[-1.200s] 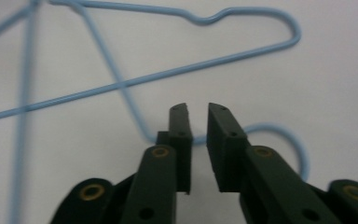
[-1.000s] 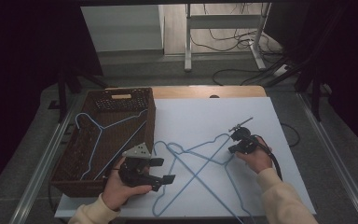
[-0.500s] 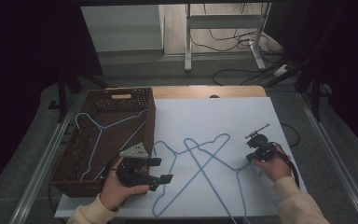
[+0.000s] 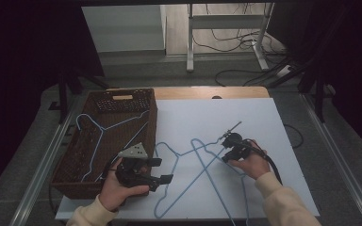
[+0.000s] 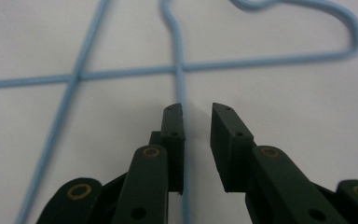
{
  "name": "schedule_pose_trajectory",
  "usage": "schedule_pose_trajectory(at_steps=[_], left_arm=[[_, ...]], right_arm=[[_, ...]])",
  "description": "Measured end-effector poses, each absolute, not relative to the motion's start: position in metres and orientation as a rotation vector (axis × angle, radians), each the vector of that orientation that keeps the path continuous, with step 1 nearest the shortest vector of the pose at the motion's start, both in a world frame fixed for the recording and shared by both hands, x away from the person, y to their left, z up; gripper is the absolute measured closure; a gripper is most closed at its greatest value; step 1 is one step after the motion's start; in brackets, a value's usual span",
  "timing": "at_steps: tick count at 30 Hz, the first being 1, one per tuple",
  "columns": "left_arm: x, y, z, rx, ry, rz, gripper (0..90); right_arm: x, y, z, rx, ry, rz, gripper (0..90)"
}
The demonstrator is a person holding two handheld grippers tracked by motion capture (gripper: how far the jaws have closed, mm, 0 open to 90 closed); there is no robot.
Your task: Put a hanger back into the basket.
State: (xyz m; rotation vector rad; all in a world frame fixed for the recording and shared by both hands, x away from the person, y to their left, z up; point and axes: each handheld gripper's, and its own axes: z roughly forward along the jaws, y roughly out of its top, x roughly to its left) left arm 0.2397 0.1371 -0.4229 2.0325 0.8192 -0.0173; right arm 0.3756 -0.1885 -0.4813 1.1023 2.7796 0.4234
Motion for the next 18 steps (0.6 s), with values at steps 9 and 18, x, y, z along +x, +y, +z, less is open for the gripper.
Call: schedule_pose_trajectory(at_steps=[9, 18], left_arm=[[0.237, 0.139, -0.422, 2.030, 0.824, -0.012, 25.3], [0.237, 0.137, -0.422, 2.035, 0.818, -0.011, 25.3]], right_arm=[[0.380, -0.169, -0.493, 1.084, 2.789, 0.269, 85.5], [0.389, -0.183, -0.492, 1.324, 2.651, 0.339, 87.5]])
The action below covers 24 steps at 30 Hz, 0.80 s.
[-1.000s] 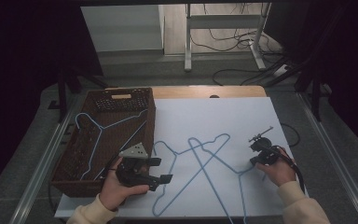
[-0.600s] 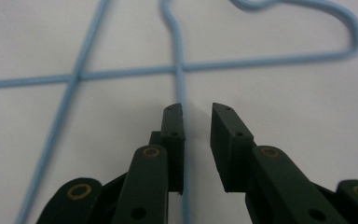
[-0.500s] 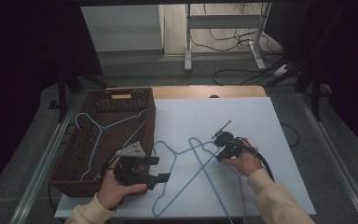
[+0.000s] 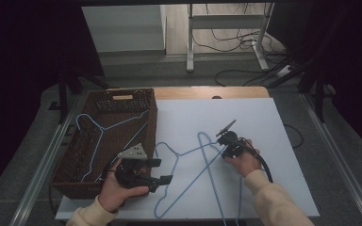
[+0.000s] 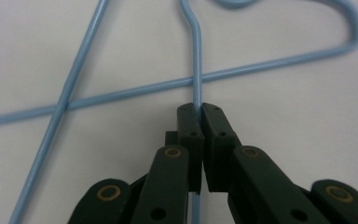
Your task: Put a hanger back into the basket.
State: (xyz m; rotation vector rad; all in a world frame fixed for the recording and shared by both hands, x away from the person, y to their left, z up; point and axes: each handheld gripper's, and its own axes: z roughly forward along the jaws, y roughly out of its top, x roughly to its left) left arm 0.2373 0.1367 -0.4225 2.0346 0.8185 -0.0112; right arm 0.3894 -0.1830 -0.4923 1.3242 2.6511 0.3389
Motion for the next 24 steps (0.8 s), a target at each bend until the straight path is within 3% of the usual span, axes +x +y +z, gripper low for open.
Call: schedule_pose_trajectory(at_steps=[14, 17, 24], left_arm=[[0.238, 0.135, -0.424, 2.043, 0.818, -0.012, 25.3], [0.239, 0.136, -0.424, 2.040, 0.822, -0.014, 25.3], [0.238, 0.136, -0.424, 2.040, 0.821, -0.014, 25.3]], right_arm=[[0.416, -0.242, -0.490, 1.674, 2.398, 0.453, 86.6], [0.416, -0.249, -0.492, 1.676, 2.407, 0.511, 74.1], [0.389, -0.276, -0.471, 1.570, 2.460, 0.539, 66.5]])
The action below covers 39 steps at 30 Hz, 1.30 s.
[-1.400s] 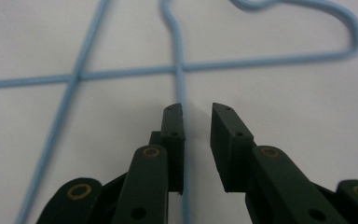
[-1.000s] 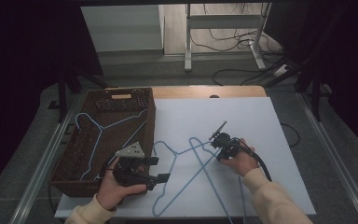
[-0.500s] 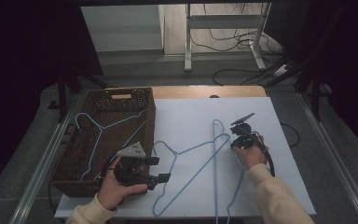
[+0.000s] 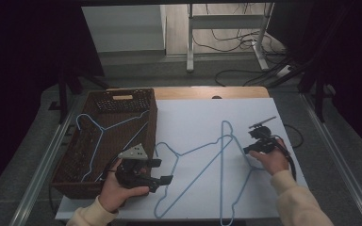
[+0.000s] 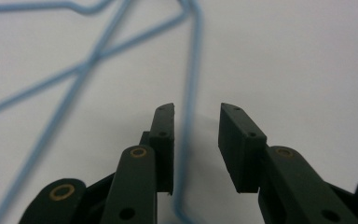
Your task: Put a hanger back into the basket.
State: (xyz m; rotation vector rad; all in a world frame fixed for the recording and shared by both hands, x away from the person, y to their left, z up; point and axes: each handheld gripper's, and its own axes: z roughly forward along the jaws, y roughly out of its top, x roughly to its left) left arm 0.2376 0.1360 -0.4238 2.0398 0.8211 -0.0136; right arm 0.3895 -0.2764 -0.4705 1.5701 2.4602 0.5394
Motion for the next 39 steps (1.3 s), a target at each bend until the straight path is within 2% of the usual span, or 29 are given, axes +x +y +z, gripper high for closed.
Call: schedule_pose_trajectory(at_steps=[7, 12, 13, 14, 15, 17, 28, 31, 34, 39], left_arm=[[0.237, 0.133, -0.422, 2.042, 0.811, -0.016, 25.3], [0.239, 0.131, -0.423, 2.048, 0.807, -0.018, 25.3], [0.239, 0.130, -0.423, 2.050, 0.806, -0.020, 25.3], [0.239, 0.130, -0.423, 2.051, 0.805, -0.021, 25.3], [0.239, 0.129, -0.424, 2.051, 0.803, -0.022, 25.3], [0.239, 0.129, -0.424, 2.051, 0.803, -0.022, 25.3], [0.239, 0.133, -0.424, 2.045, 0.811, -0.019, 25.3], [0.240, 0.134, -0.424, 2.044, 0.814, -0.017, 25.3], [0.240, 0.133, -0.424, 2.045, 0.814, -0.019, 25.3], [0.241, 0.134, -0.425, 2.047, 0.815, -0.021, 25.3]], right_arm=[[0.359, -0.342, -0.472, 1.708, 2.377, 0.509, 68.5], [0.343, -0.364, -0.476, 1.742, 2.332, 0.486, 76.5], [0.335, -0.373, -0.477, 1.751, 2.318, 0.476, 82.8], [0.335, -0.373, -0.477, 1.751, 2.318, 0.476, 82.8], [0.331, -0.376, -0.479, 1.746, 2.322, 0.460, 87.0], [0.326, -0.376, -0.481, 1.742, 2.345, 0.466, 90.0], [0.302, -0.343, -0.484, 1.652, 2.475, 0.499, 90.0], [0.294, -0.318, -0.485, 1.559, 2.561, 0.528, 90.0], [0.296, -0.318, -0.478, 1.553, 2.501, 0.541, 90.0], [0.317, -0.355, -0.481, 1.679, 2.355, 0.506, 90.0]])
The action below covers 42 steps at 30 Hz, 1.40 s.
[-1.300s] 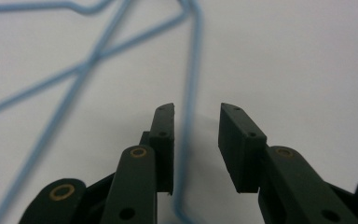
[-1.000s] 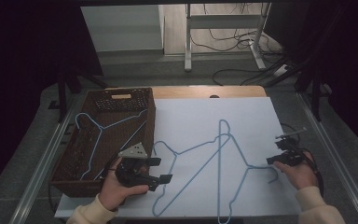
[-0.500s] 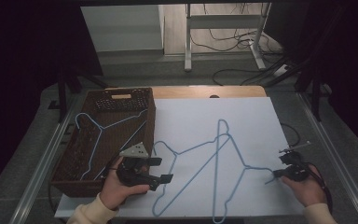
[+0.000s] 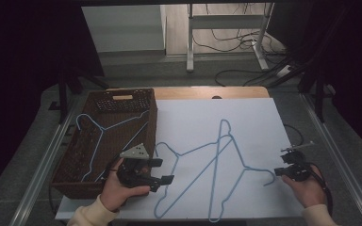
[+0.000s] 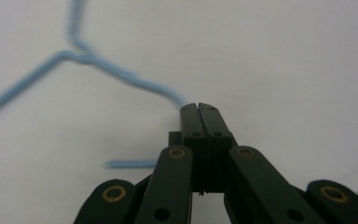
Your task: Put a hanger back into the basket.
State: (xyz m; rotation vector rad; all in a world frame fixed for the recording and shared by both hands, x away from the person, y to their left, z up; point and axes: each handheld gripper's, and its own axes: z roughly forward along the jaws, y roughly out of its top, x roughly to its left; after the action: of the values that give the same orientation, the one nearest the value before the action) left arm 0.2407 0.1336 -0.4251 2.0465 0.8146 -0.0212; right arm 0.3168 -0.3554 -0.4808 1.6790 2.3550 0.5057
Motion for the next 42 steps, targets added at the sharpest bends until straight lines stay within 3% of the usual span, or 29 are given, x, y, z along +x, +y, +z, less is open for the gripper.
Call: schedule_pose_trajectory(at_steps=[8, 25, 27, 28, 29, 30, 42], left_arm=[[0.241, 0.133, -0.426, 2.050, 0.816, -0.022, 25.3], [0.241, 0.136, -0.426, 2.047, 0.822, -0.018, 25.3], [0.241, 0.135, -0.426, 2.048, 0.821, -0.019, 25.4], [0.241, 0.135, -0.427, 2.049, 0.822, -0.021, 25.4], [0.241, 0.135, -0.427, 2.049, 0.822, -0.021, 25.4], [0.241, 0.134, -0.427, 2.051, 0.820, -0.020, 25.3], [0.241, 0.136, -0.428, 2.051, 0.827, -0.021, 25.4]], right_arm=[[0.315, -0.355, -0.489, 1.680, 2.393, 0.540, 90.0], [0.295, -0.283, -0.489, 1.438, 2.636, 0.617, 89.6], [0.297, -0.281, -0.487, 1.403, 2.635, 0.610, 86.9], [0.303, -0.276, -0.483, 1.323, 2.642, 0.609, 76.4], [0.303, -0.276, -0.483, 1.323, 2.642, 0.609, 76.4], [0.312, -0.270, -0.482, 1.266, 2.669, 0.594, 70.3], [0.341, -0.236, -0.489, 0.981, 2.838, 0.482, 66.9]])
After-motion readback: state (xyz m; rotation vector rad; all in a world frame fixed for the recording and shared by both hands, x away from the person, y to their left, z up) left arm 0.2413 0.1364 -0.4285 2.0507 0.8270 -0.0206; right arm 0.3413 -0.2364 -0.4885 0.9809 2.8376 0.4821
